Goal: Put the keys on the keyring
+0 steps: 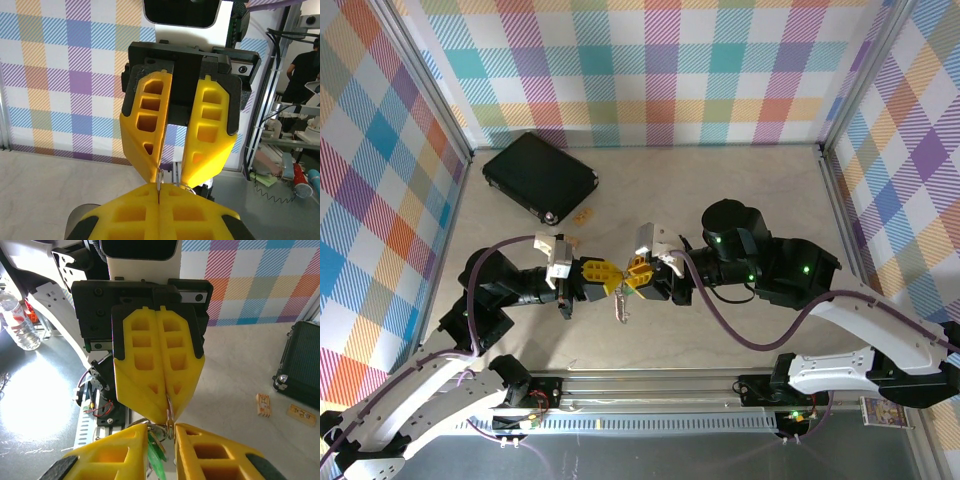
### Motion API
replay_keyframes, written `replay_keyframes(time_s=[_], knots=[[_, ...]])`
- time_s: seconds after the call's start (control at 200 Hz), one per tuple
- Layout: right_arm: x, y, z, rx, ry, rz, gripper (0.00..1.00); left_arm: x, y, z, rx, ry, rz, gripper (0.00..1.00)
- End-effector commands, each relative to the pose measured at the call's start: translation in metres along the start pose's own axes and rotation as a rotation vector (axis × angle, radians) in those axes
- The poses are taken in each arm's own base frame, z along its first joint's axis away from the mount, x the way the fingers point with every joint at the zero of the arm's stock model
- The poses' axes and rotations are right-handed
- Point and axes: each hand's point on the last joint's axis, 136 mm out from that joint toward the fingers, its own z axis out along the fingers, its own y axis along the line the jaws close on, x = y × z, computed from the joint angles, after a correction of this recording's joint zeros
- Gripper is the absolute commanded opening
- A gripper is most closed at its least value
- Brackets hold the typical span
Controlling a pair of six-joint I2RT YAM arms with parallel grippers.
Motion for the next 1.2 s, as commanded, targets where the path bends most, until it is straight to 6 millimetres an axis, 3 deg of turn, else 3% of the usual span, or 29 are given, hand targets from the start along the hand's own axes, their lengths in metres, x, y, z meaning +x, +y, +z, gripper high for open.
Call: replay_keyframes(time_s=[0.0,0.39,0.625,1.04,1.195], knots=[[-0.006,-0.002,0.000,0.008,-0.023,0.016,0.24,-0.020,-0.007,-0.006,0.008,-0.074,0.045,0.00],[-0.016,-0.004,-0.007,0.024,-0.094,0.032,0.31,-0.018,-0.005,-0.005,0.006,-0.067,0.049,0.00],[-0.016,0.001,-0.003,-0.015,-0.092,0.049,0.18,-0.016,-0.004,-0.004,0.007,-0.066,0.049,0.00],[-0.009,-0.003,0.006,-0.014,-0.044,0.068,0.16,-0.015,-0.005,-0.003,0.015,-0.060,0.050,0.00],[-0.008,-0.004,0.006,-0.012,-0.037,0.071,0.00,-0.013,-0.003,-0.003,0.009,-0.052,0.048,0.00]])
